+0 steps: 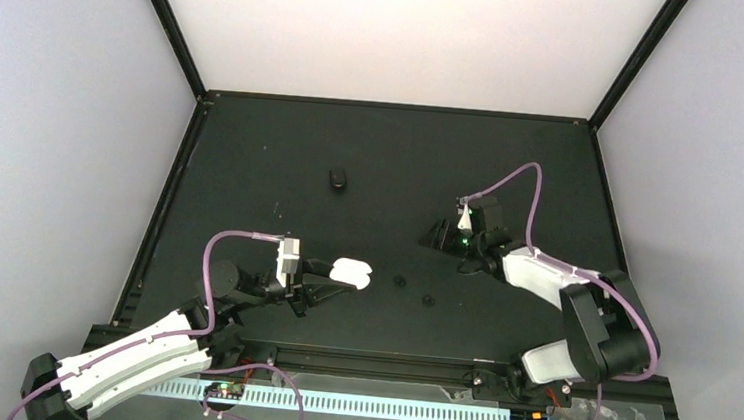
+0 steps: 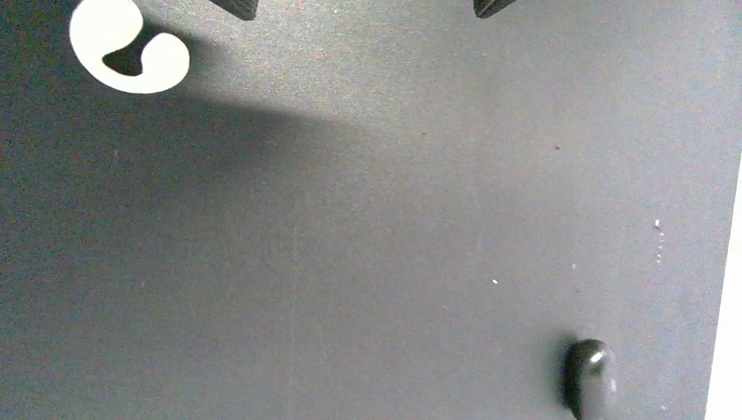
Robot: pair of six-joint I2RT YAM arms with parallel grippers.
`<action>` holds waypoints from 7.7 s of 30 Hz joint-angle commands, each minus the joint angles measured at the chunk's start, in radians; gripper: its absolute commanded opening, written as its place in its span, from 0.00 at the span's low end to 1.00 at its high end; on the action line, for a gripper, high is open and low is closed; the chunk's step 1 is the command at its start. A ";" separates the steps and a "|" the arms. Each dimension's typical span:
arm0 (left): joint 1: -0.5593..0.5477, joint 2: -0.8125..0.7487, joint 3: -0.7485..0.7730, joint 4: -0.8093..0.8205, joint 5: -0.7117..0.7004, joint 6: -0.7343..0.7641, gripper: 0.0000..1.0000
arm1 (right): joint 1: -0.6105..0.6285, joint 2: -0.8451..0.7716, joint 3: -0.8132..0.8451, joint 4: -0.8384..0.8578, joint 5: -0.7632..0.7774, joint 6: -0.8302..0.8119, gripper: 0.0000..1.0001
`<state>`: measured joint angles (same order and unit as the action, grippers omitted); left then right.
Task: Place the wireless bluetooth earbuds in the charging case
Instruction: Pick up the earbud from the center of the board, then place the earbud in the charging case.
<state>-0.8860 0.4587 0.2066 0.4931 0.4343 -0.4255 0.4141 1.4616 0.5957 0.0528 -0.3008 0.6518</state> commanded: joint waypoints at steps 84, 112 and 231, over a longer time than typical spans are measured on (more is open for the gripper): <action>-0.007 0.010 0.006 0.015 0.017 0.010 0.01 | -0.093 0.002 0.017 -0.135 0.240 -0.119 0.47; -0.007 0.000 -0.007 0.023 0.014 0.007 0.02 | -0.007 0.013 0.015 -0.171 0.250 -0.151 0.35; -0.008 0.048 -0.013 0.141 0.062 -0.006 0.02 | 0.601 -0.676 0.600 -0.690 0.105 -0.627 0.01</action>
<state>-0.8860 0.5003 0.1856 0.5713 0.4721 -0.4294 0.8658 0.7441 1.1500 -0.5697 -0.2684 0.1093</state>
